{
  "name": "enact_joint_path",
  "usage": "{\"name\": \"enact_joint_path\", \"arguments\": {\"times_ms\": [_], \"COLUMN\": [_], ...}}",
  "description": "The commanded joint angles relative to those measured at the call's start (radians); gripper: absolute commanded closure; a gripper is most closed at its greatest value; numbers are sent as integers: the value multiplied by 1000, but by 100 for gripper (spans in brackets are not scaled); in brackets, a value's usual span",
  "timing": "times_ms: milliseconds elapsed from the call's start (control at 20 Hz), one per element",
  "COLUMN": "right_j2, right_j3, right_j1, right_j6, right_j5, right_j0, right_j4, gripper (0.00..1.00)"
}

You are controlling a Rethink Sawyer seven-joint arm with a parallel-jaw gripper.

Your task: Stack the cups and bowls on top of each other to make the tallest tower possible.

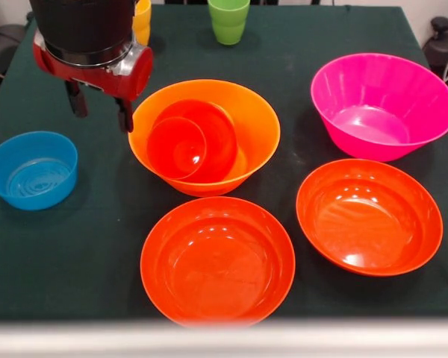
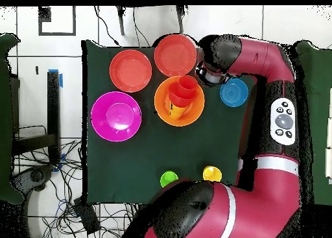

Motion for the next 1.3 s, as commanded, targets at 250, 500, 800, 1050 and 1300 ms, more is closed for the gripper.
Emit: {"name": "enact_joint_path", "arguments": {"times_ms": [250, 500, 800, 1050, 1300], "right_j2": [55, 48, 34, 27, 20], "right_j3": [-31, -43, -45, -35, -29], "right_j1": [54, 66, 74, 74, 95], "right_j6": [-35, 0, 21, 27, 22], "right_j5": [72, 72, 66, 57, 49], "right_j0": [49, 70, 86, 91, 88], "right_j4": [31, 47, 66, 75, 79], "gripper": [0, 0, 0, 0, 0]}}
